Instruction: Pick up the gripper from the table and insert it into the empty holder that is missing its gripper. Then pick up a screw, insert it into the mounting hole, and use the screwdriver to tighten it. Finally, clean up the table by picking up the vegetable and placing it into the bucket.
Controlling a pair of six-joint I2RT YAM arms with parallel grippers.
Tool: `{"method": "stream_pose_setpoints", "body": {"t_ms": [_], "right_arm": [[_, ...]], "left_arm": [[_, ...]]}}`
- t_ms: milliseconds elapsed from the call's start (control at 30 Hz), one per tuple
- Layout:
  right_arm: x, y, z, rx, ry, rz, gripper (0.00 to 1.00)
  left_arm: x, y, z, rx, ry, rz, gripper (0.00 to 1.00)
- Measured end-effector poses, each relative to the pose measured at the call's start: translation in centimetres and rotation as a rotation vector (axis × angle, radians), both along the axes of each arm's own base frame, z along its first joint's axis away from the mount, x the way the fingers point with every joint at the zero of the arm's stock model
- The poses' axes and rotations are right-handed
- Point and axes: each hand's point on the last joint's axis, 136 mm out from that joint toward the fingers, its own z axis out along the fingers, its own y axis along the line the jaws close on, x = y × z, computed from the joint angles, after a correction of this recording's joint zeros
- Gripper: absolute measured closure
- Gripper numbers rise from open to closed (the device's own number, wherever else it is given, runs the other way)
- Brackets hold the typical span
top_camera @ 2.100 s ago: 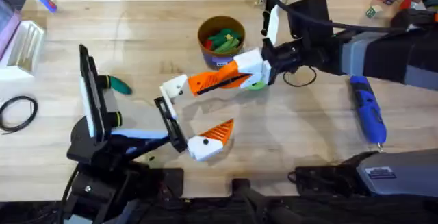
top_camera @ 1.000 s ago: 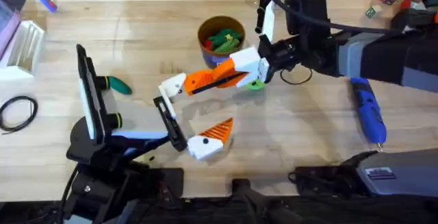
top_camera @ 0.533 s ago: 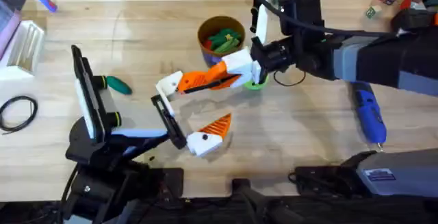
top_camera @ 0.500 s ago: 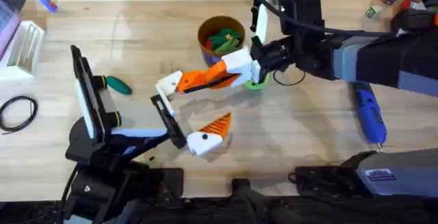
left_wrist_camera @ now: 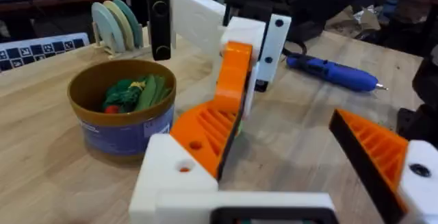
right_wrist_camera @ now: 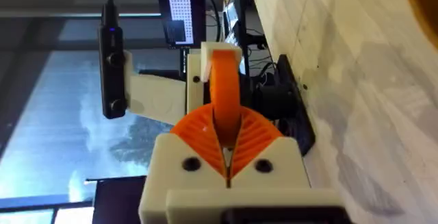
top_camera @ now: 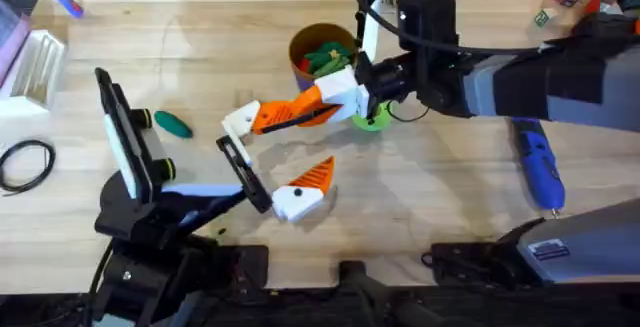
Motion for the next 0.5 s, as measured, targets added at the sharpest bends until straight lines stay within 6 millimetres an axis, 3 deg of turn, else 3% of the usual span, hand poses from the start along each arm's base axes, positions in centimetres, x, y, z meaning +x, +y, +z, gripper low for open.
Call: {"method": "stream_pose_setpoints", "body": {"t_ms": [500], "right_arm": [[0.86, -0.21, 0.20, -0.011, 0.060, -0.019, 0.993]], "left_arm": [[-0.32, -0.22, 0.02, -0.003, 0.003, -0.022, 0.015]]}}
